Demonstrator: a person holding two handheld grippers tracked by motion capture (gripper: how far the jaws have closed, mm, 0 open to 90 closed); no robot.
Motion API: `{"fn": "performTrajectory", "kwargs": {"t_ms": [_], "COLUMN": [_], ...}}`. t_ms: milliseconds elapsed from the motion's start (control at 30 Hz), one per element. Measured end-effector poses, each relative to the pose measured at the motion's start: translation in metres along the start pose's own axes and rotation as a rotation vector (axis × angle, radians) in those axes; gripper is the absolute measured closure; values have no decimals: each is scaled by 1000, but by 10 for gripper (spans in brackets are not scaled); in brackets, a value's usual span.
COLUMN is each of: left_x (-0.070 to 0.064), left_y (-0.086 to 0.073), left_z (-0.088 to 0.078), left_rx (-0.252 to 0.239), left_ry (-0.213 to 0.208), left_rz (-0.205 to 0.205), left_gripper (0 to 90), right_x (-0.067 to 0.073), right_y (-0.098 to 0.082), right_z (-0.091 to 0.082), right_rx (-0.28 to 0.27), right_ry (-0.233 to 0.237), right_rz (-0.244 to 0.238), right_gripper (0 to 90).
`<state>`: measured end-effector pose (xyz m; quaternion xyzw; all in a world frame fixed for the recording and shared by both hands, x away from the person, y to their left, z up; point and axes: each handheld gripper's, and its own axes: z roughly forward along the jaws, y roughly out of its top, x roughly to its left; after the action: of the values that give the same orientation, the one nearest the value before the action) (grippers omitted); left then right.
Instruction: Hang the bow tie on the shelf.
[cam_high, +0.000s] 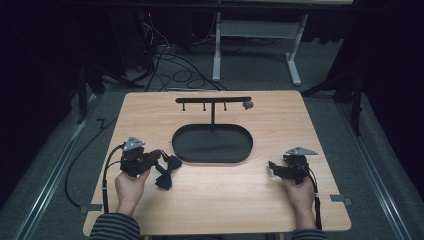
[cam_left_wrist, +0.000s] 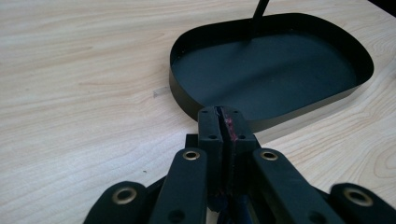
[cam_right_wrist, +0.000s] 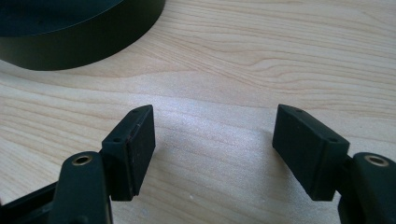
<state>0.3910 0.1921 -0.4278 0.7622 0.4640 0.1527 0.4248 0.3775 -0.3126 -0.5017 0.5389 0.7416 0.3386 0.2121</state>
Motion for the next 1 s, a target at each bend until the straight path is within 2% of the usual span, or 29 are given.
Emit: {"fn": "performTrajectory", "kwargs": {"t_ms": [233, 433, 1000], "left_x": [2, -1, -10], "left_y": [1, 7, 44], "left_z": [0, -1, -9], "left_rx": [-14, -19, -70], "left_ry": [-1, -1, -30], "left_rz": [-6, 24, 70], "left_gripper": [871, 871, 871], "right_x": [0, 0, -1], "right_y": [0, 0, 0], "right_z": [0, 0, 0], "right_rx": [-1, -2, -1], "right_ry": [6, 3, 6], "right_rz": [1, 1, 2], "right_gripper": [313, 313, 313]}}
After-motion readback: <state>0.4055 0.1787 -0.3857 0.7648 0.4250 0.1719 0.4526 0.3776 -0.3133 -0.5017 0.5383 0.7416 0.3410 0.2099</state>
